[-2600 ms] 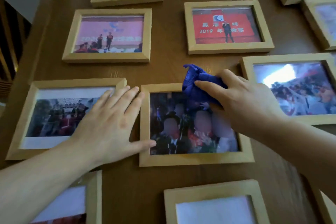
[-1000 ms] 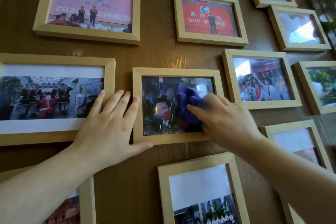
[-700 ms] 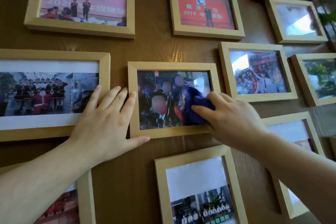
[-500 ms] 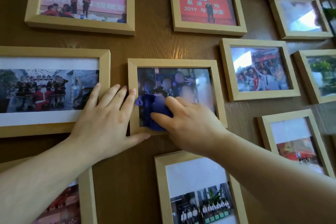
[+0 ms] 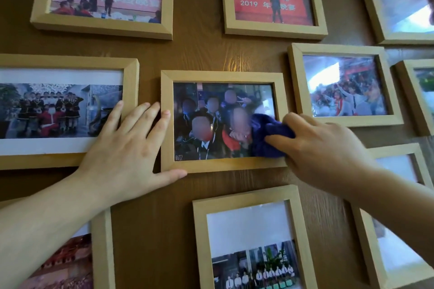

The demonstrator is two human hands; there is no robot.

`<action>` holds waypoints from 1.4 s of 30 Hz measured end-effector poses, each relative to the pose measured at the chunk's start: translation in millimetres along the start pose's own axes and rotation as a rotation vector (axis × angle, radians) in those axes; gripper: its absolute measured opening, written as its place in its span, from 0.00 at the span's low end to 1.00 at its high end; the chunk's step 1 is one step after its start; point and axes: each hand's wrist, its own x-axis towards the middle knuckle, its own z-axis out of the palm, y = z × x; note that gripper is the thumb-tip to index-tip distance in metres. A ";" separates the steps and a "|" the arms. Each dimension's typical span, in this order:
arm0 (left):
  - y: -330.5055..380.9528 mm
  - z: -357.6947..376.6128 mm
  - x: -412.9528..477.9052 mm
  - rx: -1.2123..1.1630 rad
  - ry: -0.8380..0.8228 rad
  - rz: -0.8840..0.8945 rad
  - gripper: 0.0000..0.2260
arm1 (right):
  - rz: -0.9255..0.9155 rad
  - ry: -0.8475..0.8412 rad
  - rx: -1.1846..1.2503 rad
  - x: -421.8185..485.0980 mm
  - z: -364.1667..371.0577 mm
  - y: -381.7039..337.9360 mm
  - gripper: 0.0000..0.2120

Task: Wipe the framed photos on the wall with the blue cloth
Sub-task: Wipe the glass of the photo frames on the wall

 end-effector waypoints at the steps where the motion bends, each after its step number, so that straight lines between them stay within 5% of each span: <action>1: 0.2 -0.6 -0.7 0.005 -0.002 -0.002 0.48 | 0.005 0.016 0.003 0.0 1.0 2.9 0.17; 9: -0.2 -13.4 -13.4 0.019 0.016 -0.028 0.47 | -0.096 0.249 0.110 45.8 -8.0 -26.6 0.25; 17: -50.7 -28.4 -65.9 0.082 -0.011 -0.101 0.43 | -0.146 0.412 0.279 104.1 -26.7 -92.3 0.21; 30: -205.7 -2.1 -115.0 0.086 0.026 -0.177 0.46 | 0.005 0.435 0.324 188.3 -67.0 -198.6 0.22; 42: -227.8 57.2 -123.6 -0.245 0.157 -0.194 0.51 | 0.069 0.380 0.255 264.0 -104.8 -283.4 0.18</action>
